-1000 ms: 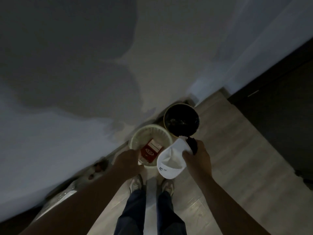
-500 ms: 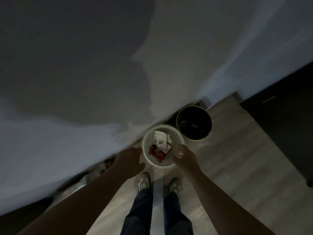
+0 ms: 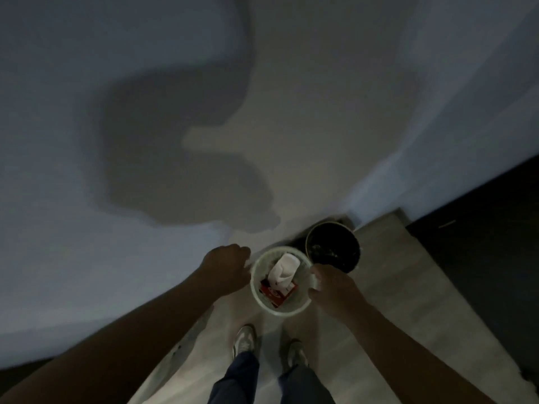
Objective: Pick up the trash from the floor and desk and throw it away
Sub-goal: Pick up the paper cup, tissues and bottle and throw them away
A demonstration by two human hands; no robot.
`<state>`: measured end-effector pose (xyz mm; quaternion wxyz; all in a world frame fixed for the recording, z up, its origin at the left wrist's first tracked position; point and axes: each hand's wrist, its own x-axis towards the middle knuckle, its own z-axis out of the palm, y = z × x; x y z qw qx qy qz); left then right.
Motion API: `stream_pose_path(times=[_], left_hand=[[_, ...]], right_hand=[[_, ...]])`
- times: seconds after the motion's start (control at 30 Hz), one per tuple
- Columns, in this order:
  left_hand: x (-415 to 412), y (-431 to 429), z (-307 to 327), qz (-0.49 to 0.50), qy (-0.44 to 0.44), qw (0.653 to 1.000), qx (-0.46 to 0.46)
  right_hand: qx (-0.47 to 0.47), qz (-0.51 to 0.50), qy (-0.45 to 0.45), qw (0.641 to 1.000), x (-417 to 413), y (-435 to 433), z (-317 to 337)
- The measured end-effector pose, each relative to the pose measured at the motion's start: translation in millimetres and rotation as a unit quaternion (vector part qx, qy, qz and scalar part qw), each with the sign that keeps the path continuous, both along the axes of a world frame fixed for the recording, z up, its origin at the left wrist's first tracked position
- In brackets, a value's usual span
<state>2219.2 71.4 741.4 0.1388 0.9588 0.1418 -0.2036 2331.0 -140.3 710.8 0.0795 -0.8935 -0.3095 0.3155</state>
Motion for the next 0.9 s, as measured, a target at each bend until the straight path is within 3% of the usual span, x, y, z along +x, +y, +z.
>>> stream_pose_path(times=[0.17,0.5,0.7,0.9], left_hand=[[8,-3,60,0.032,-0.029,0.998,0.051],[-20,-53,147,0.197,-0.136,0.967,0.083],[-97,-70,193,0.305,-0.170,0.928,0.130],[-210,-98,223,0.421,-0.156,0.876,0.176]], right_hand=[[-0.034,0.152,-0.076,0.985,40,4,60],[0.088,0.310,-0.123,0.939,92,23,178],[0.139,0.418,-0.185,0.879,36,65,238],[0.198,0.543,-0.183,0.796,-80,100,274]])
